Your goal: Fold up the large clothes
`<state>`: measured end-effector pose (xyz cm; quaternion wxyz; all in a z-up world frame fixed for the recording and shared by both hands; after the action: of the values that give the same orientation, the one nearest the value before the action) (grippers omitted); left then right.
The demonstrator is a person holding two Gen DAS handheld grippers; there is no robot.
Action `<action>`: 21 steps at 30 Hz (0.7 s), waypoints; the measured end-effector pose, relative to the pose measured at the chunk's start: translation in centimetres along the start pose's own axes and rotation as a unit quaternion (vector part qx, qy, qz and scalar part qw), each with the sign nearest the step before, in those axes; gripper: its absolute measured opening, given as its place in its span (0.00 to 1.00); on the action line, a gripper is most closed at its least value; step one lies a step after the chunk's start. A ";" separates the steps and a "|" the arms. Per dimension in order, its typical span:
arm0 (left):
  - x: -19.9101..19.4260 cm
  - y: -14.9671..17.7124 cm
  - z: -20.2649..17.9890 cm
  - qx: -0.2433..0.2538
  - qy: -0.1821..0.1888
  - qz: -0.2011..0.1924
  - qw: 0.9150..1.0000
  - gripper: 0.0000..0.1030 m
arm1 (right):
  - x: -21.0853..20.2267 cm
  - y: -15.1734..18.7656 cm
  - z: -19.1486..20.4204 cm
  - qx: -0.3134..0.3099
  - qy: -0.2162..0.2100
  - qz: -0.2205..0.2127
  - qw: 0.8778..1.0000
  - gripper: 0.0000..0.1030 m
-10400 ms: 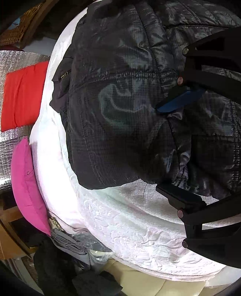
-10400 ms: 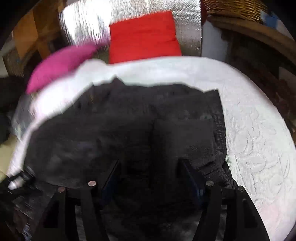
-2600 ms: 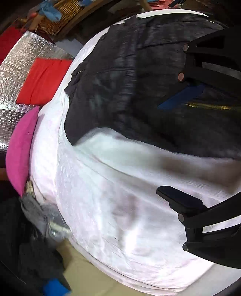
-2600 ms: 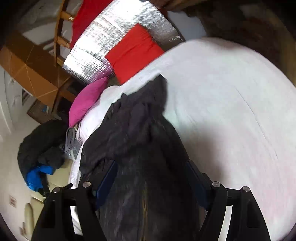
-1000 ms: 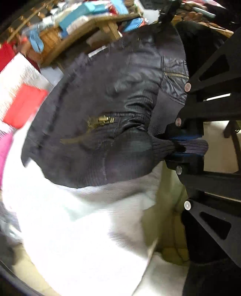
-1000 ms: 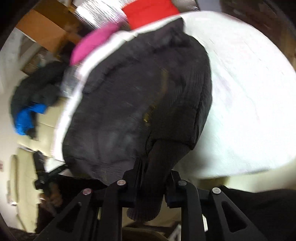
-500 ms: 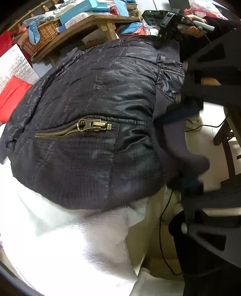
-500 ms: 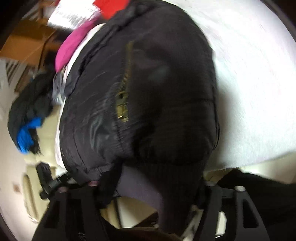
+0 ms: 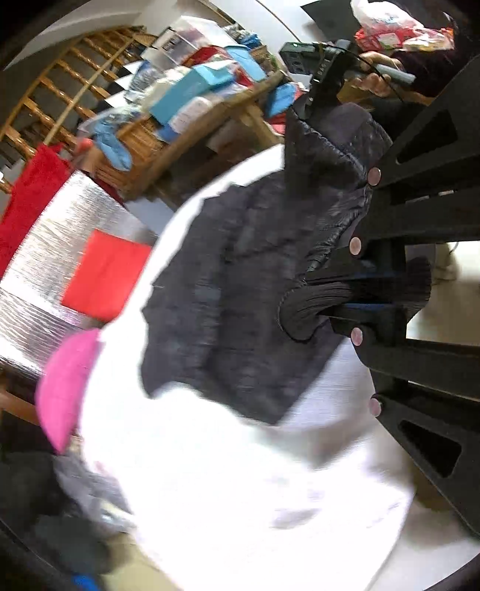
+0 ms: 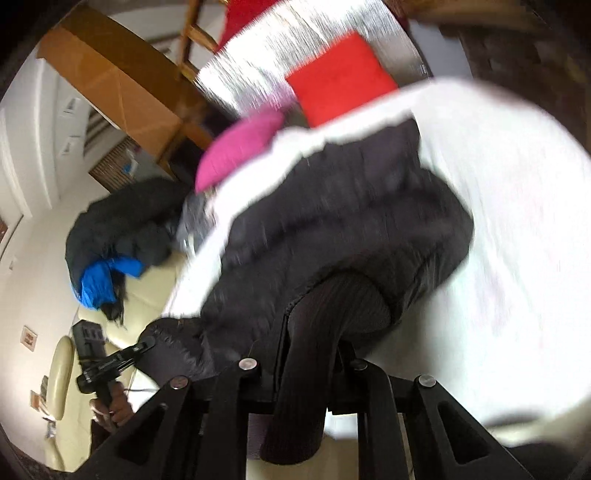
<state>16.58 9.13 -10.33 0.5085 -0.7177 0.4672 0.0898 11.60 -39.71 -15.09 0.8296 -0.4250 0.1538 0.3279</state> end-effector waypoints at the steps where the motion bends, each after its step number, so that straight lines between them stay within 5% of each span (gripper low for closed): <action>1: 0.0 -1.7 -0.1 0.000 0.004 -0.008 1.000 0.09 | -0.1 -1.1 -0.3 -0.001 -0.003 -0.010 1.000 0.17; 6: 0.9 -9.6 0.3 0.001 0.003 -0.044 0.999 0.09 | 0.6 -8.4 0.6 -0.006 -0.009 -0.074 0.997 0.17; 12: 6.7 -20.6 0.5 0.000 -0.008 -0.074 0.997 0.09 | 5.9 -18.4 1.3 -0.025 0.007 -0.128 0.991 0.16; 17: 14.2 -28.1 1.1 0.006 -0.036 -0.070 0.997 0.09 | 13.2 -26.0 -0.1 -0.029 0.033 -0.145 0.988 0.16; 21: 20.5 -31.2 2.9 -0.005 -0.054 -0.049 0.997 0.09 | 20.0 -29.5 -2.2 -0.032 0.070 -0.131 0.988 0.16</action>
<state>52.57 1.07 -3.94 0.5336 -0.7362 0.4026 0.1056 46.33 -45.72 -9.30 0.8384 -0.4900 0.1434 0.1907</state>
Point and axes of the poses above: each gripper's, at about its wrist camera, not at the fingertips, and x roughly the way its jaws point, z to its left, y to its underside, the point moved 1 cm from there along x, roughly the way its jaws point, and after that the axes turned 3 degrees about -z, right-handed, at the moved point
